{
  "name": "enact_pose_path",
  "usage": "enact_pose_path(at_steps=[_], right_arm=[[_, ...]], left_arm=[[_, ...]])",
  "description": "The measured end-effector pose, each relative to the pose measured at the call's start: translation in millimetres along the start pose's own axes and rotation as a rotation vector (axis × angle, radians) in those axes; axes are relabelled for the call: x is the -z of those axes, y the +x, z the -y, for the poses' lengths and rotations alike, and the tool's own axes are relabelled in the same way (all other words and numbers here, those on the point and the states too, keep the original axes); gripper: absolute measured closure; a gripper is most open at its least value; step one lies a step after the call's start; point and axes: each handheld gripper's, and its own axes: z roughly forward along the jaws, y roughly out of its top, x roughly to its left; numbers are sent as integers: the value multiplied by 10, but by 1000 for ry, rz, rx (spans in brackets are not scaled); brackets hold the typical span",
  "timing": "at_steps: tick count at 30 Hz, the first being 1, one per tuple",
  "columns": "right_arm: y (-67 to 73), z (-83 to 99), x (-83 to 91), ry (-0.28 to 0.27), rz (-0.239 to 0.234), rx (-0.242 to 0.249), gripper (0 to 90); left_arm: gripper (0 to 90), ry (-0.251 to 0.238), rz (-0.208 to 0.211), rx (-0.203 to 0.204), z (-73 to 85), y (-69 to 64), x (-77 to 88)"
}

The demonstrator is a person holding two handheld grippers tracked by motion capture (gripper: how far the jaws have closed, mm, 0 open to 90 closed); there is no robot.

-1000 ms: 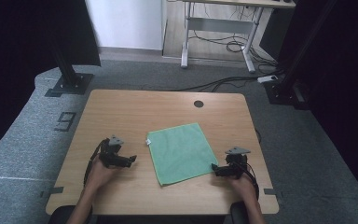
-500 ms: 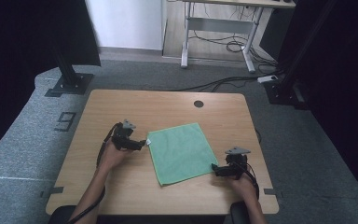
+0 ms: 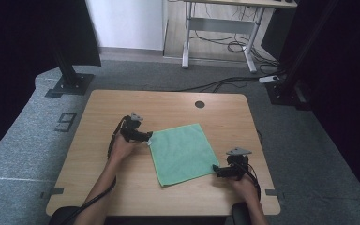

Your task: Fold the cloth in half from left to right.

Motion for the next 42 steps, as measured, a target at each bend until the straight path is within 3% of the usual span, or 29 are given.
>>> enact_pose_path(at_steps=[6, 9, 16, 22, 28, 35, 42], right_arm=[[0, 0, 0, 0, 0, 0, 0], [0, 0, 0, 0, 0, 0, 0], [15, -1, -1, 1, -13, 16, 0], [41, -12, -13, 1, -22, 25, 0], [43, -41, -13, 20, -26, 22, 7], [104, -131, 53, 14, -99, 21, 53], [334, -245, 65, -2, -184, 69, 74]], left_arm=[[148, 51, -70, -9, 17, 33, -151], [142, 39, -51, 13, 47, 77, -168], [144, 47, -60, -4, 111, 74, -89], [143, 26, -18, 51, 278, 137, 17], [144, 14, -17, 45, 322, 139, 45], [144, 14, -20, 49, 323, 134, 46], [145, 14, -20, 49, 324, 134, 47]])
